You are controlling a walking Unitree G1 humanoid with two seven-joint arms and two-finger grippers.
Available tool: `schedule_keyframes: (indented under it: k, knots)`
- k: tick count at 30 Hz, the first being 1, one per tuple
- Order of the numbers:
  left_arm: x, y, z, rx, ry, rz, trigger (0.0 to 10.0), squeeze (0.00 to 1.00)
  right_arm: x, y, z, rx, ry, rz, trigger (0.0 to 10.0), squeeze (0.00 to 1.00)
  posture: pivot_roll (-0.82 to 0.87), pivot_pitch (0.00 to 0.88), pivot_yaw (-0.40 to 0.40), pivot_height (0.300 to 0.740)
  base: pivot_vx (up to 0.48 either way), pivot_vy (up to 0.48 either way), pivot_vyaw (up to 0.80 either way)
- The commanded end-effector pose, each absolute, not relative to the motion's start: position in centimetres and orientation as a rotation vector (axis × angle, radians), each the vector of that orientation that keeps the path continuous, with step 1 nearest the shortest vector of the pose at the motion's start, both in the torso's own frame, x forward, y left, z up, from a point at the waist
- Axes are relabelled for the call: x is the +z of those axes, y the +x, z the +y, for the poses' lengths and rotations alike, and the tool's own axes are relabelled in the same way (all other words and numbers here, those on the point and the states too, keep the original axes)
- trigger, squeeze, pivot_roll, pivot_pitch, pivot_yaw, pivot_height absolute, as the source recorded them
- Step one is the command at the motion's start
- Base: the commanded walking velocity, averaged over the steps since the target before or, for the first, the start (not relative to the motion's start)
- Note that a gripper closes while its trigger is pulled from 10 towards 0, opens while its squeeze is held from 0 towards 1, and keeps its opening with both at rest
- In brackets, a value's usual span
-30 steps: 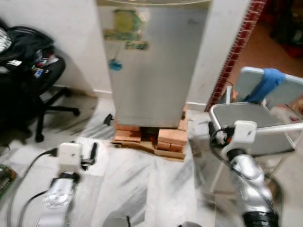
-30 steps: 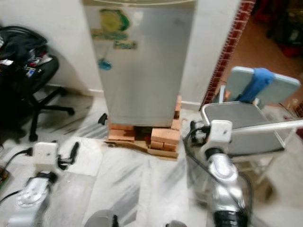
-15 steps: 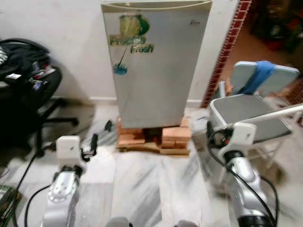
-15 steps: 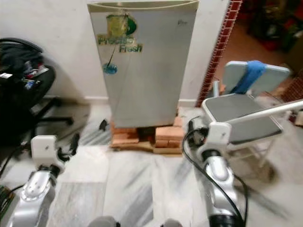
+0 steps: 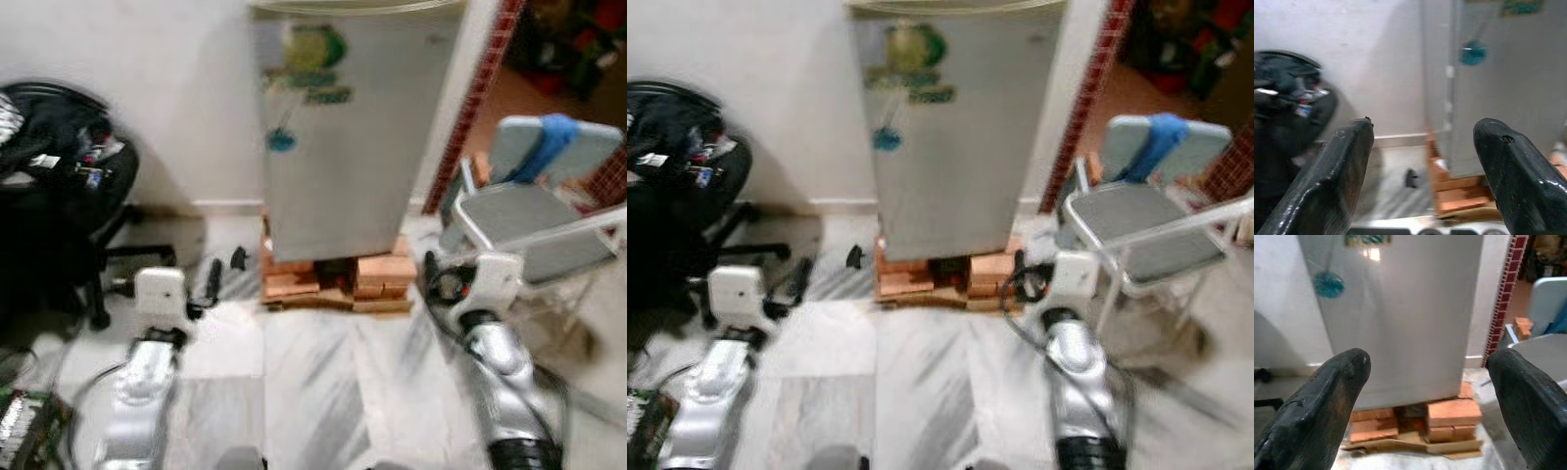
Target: Restocking fridge
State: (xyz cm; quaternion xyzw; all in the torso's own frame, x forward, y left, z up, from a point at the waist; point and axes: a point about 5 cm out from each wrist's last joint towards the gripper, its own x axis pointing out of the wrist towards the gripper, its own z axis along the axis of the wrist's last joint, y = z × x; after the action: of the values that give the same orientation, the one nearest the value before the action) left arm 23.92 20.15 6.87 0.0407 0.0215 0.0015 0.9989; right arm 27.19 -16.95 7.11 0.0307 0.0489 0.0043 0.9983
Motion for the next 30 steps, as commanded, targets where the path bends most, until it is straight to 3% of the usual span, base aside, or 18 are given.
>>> schedule_keyframes:
  k: [1, 7, 14, 21, 30]
  knots:
    - [6.9, 24.4, 19.1, -0.053, 0.056, 0.036, 10.0, 0.0, 7.1, 27.2, -18.6, -0.048, 0.041, 0.097, 10.0, 0.0, 0.1, 0.0, 0.028, 0.74, 0.24, 0.416, -0.8]
    - [6.7, 23.7, 19.3, -0.058, 0.023, 0.048, 10.0, 0.0, 6.9, 26.8, -19.3, -0.087, 0.069, 0.113, 10.0, 0.0, 0.11, 0.0, 0.021, 0.74, 0.309, 0.363, -0.8]
    - [6.1, 23.4, 19.0, -0.044, 0.018, 0.077, 10.0, 0.0, 6.8, 26.8, -19.2, -0.07, 0.046, 0.118, 10.0, 0.0, 0.11, 0.0, 0.0, 0.74, 0.414, 0.075, -0.69]
    - [6.0, 23.4, 19.3, -0.037, 0.016, 0.077, 10.0, 0.0, 6.6, 27.1, -19.4, -0.067, 0.031, 0.128, 10.0, 0.0, 0.12, 0.0, -0.014, 0.74, 0.349, 0.329, -0.15]
    - [5.8, 23.5, 19.0, -0.04, 0.005, 0.084, 10.0, 0.0, 6.6, 27.4, -19.4, -0.064, 0.027, 0.128, 10.0, 0.0, 0.12, 0.0, -0.016, 0.74, 0.198, 0.399, -0.75]
